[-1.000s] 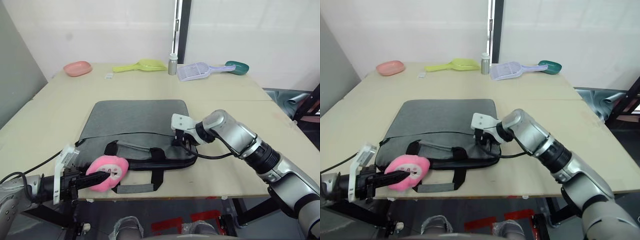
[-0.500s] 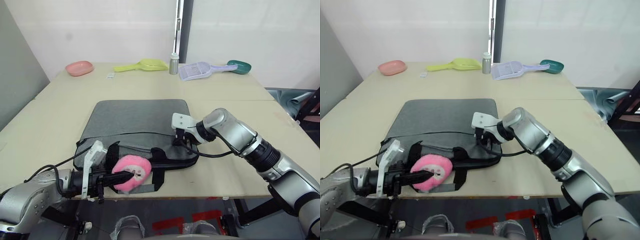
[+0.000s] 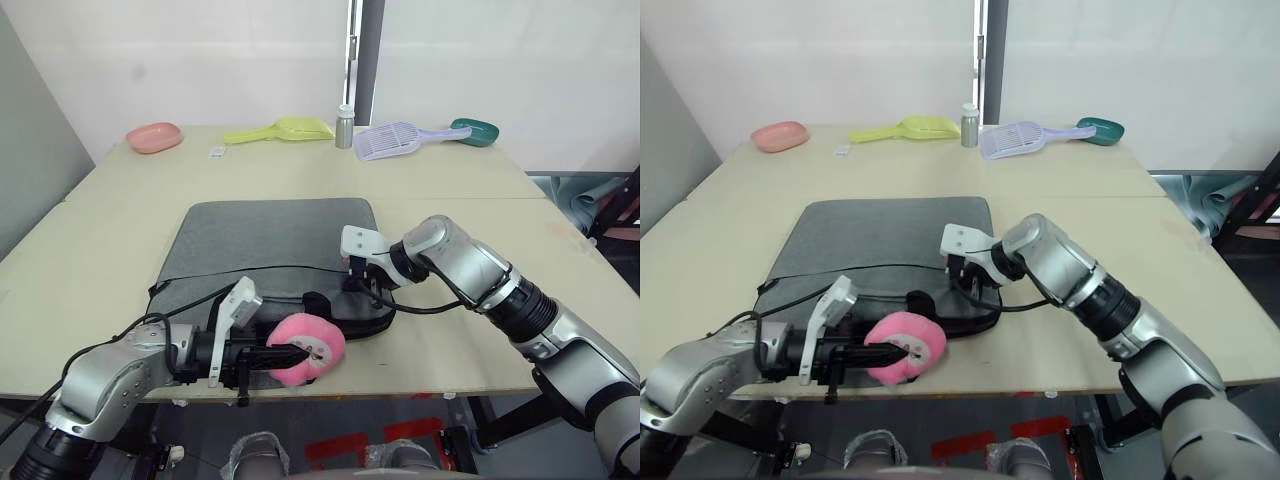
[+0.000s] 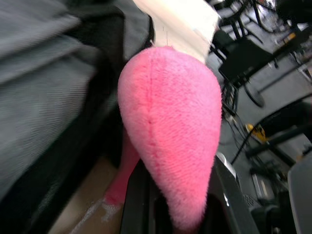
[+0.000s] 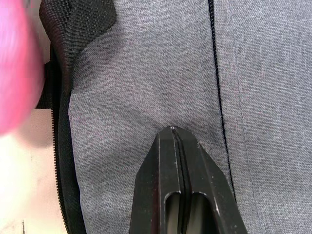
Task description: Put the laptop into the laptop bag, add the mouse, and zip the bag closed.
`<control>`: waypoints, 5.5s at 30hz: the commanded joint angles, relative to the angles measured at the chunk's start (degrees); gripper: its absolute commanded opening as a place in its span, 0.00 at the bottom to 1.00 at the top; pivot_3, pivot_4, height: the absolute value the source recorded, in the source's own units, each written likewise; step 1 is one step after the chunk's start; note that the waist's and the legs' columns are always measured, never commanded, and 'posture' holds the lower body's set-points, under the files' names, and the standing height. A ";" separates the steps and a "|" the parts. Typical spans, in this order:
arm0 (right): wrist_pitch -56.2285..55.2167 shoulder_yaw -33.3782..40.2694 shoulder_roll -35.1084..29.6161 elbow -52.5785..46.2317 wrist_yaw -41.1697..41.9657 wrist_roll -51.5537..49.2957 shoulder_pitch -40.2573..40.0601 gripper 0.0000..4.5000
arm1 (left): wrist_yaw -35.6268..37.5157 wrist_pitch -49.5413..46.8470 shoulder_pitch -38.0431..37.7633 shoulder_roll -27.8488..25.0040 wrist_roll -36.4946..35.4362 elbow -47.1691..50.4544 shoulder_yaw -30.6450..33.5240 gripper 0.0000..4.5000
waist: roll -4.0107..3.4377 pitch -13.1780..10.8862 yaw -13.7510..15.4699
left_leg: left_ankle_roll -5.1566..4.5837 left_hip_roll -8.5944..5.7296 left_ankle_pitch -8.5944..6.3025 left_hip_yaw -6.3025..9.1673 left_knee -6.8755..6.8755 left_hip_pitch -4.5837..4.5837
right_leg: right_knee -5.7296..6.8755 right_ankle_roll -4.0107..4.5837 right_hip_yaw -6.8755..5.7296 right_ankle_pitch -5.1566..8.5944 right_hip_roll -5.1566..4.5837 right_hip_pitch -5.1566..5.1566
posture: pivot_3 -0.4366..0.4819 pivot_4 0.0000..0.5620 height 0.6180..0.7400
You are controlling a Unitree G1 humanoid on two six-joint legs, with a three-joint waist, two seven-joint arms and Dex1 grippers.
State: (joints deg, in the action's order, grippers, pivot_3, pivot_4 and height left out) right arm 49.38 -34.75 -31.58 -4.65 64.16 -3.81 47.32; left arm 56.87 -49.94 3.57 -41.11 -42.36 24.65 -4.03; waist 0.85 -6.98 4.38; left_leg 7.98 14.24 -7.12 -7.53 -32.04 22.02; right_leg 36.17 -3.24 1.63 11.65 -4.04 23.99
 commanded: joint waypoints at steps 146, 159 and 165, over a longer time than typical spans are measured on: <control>18.15 35.03 -45.14 -30.41 -20.93 -45.54 -38.32 0.01 | 35.48 70.72 24.44 -0.14 35.50 -68.39 -10.17 0.00 | -1.84 1.30 3.79 | 0.00 -0.18 -0.18 -0.72 0.48 -0.18 | -0.31 -0.56 0.36 0.49 -0.41 -0.05 | 0.48 0.27 1.00; -0.85 19.30 -46.03 -15.82 -16.55 -12.68 -29.47 0.01 | 33.88 76.36 20.98 1.59 36.28 -72.54 -10.22 0.00 | -2.24 1.96 1.98 | -0.11 -0.38 -0.23 -0.88 0.46 -0.26 | -0.30 -1.23 0.53 0.89 -0.61 -0.06 | 0.48 0.27 1.00; -6.14 11.59 -34.45 -6.99 -17.96 0.72 -14.09 0.01 | 33.67 76.85 19.52 2.10 36.24 -72.44 -9.98 0.00 | -2.41 2.16 1.16 | -0.32 -0.84 -0.26 -0.98 0.44 -0.24 | -0.24 -1.15 0.63 0.72 -1.08 -0.04 | 0.48 0.27 1.00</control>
State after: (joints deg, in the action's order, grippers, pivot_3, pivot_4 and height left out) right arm 44.84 -23.02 -66.82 -13.28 47.84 -7.53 30.52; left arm 88.69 28.17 28.46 -40.11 -12.80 -43.42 -8.32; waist -1.56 -4.81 5.54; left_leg 7.58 13.23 -7.39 -8.56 -31.57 21.75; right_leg 35.97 -4.11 2.30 12.19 -5.28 23.94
